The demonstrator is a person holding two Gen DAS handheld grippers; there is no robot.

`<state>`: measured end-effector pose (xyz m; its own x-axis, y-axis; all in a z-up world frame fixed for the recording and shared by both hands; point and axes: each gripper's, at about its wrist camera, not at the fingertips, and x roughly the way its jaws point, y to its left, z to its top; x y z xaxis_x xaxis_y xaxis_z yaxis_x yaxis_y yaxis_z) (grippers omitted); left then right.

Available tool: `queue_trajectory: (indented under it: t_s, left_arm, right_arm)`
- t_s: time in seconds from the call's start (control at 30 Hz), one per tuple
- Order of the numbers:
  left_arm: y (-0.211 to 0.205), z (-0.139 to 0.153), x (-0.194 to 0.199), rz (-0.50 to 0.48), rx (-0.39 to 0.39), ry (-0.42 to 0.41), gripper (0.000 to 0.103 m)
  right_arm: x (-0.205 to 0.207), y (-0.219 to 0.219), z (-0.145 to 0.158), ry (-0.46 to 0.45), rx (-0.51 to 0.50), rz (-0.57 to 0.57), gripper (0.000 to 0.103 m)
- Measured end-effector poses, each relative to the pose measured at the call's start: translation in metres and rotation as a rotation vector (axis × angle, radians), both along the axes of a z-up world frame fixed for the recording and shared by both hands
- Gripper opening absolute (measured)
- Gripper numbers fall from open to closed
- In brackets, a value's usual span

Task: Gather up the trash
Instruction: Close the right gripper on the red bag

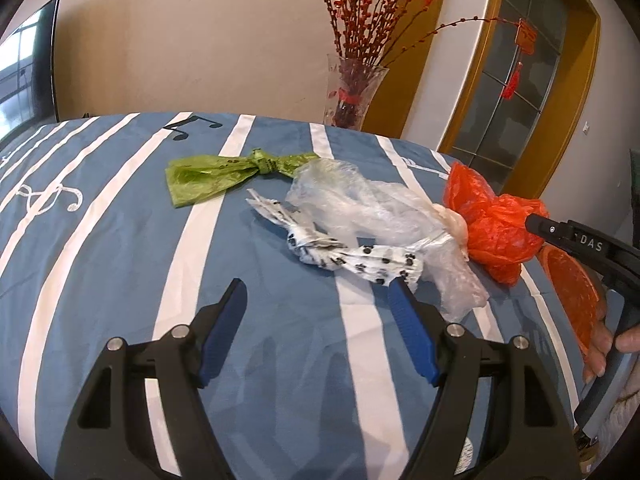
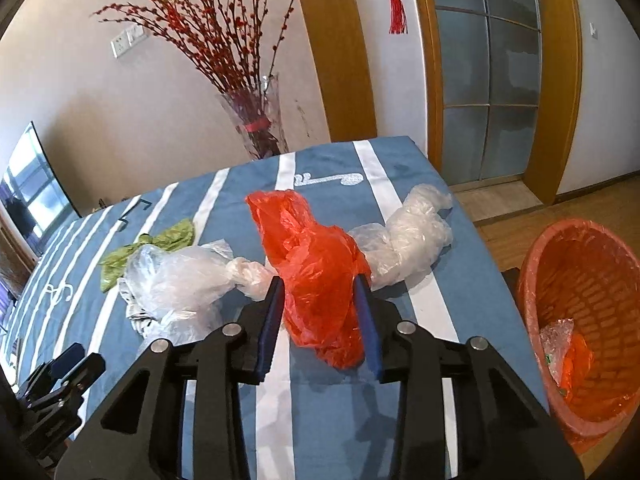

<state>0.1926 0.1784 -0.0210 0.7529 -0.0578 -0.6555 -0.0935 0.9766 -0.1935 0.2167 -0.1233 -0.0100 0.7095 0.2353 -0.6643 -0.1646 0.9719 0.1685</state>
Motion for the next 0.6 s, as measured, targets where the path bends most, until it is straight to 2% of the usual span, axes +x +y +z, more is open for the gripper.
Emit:
queue_trajectory:
  t_s: [0.27, 0.33, 0.37, 0.6]
  left_arm:
    - [0.007, -0.005, 0.0, 0.003, -0.009, 0.009, 0.072]
    - [0.008, -0.005, 0.0, 0.003, -0.011, 0.011, 0.072]
    - [0.008, -0.006, 0.0, 0.004, -0.012, 0.012, 0.072]
    - [0.006, -0.007, 0.001, -0.001, -0.014, 0.02, 0.072]
  right_arm:
    - [0.004, 0.007, -0.007, 0.012, -0.02, -0.001, 0.026]
    - [0.005, 0.009, -0.009, 0.017, -0.022, 0.004, 0.018]
    - [0.005, 0.01, -0.01, 0.02, -0.024, 0.01, 0.01]
    - [-0.003, 0.011, -0.003, -0.016, -0.011, 0.036, 0.005]
